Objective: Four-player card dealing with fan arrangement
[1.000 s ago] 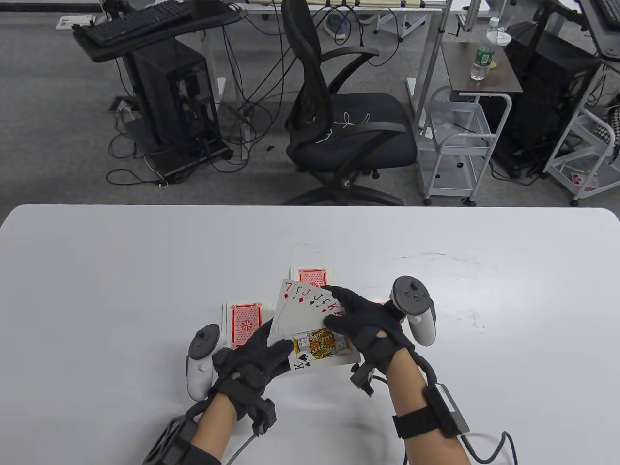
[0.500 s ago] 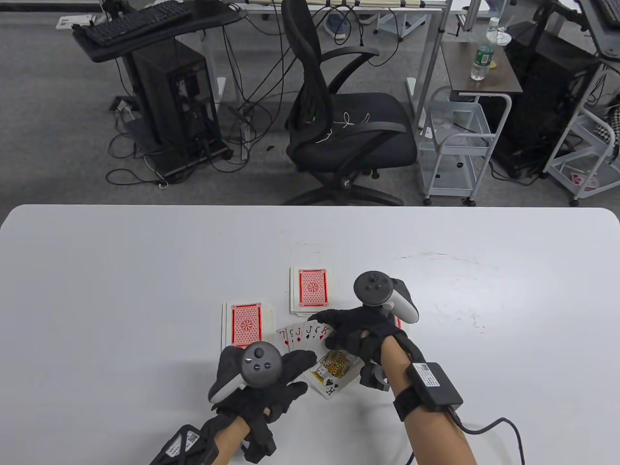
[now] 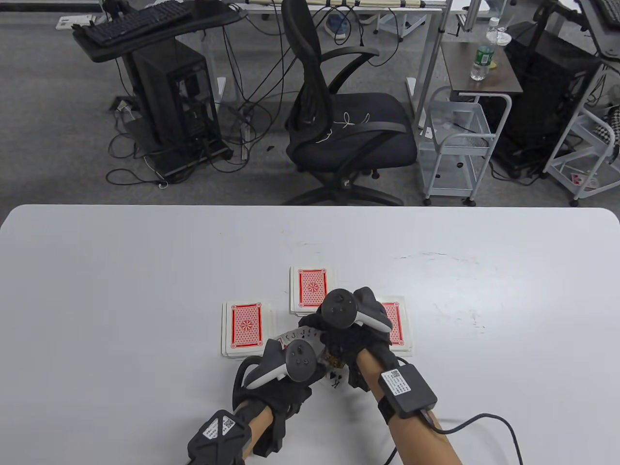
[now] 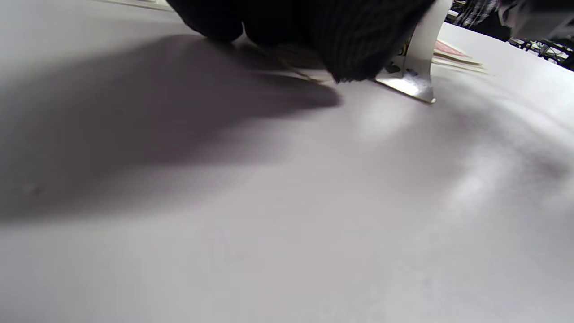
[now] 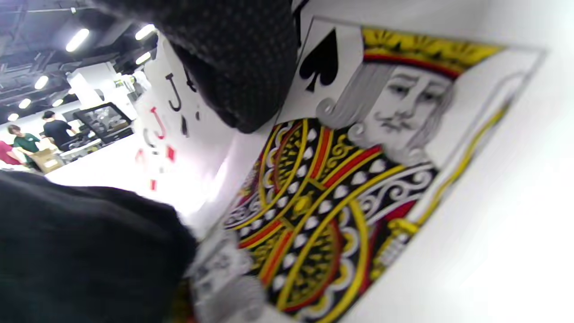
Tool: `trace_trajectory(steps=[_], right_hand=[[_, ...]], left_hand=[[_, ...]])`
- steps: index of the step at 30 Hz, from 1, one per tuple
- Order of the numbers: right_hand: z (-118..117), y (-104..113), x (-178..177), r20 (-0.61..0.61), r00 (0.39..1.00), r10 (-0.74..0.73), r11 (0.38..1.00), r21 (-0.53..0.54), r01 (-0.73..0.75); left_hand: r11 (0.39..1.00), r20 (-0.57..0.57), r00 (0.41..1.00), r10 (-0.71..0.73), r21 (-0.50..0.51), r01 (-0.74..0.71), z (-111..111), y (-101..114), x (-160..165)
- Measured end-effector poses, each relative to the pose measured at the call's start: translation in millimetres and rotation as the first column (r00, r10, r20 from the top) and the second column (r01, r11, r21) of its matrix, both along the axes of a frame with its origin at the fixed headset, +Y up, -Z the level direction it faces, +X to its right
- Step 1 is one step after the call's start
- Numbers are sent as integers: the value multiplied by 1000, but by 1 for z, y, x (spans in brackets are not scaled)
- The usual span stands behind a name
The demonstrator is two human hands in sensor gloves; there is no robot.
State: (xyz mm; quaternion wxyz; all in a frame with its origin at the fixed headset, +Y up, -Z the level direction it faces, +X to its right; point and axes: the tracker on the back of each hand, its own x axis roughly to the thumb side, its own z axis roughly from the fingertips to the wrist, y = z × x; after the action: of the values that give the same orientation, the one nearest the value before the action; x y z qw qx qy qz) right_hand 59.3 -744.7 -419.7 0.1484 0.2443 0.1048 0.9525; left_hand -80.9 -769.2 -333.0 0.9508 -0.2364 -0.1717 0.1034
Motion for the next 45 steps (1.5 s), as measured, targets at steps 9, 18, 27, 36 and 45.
trace_trajectory(steps=[9,18,27,36,45], right_hand=[[0,-8,-3,101,982,160,976,132,-173],[-1,-18,-1,170,951,258,944,168,-286],[7,4,7,209,949,234,937,210,-278],[59,78,48,257,966,-17,964,260,-52],[120,53,66,328,941,87,924,326,-199]], left_hand=[[1000,-20,1000,-3,-23,3,-4,1,1],[1000,-24,1000,-9,-25,8,-5,1,2],[993,-61,991,117,-10,-118,-7,24,-4],[924,-228,934,275,331,-191,6,84,-56],[789,-264,938,226,614,-17,44,75,-74]])
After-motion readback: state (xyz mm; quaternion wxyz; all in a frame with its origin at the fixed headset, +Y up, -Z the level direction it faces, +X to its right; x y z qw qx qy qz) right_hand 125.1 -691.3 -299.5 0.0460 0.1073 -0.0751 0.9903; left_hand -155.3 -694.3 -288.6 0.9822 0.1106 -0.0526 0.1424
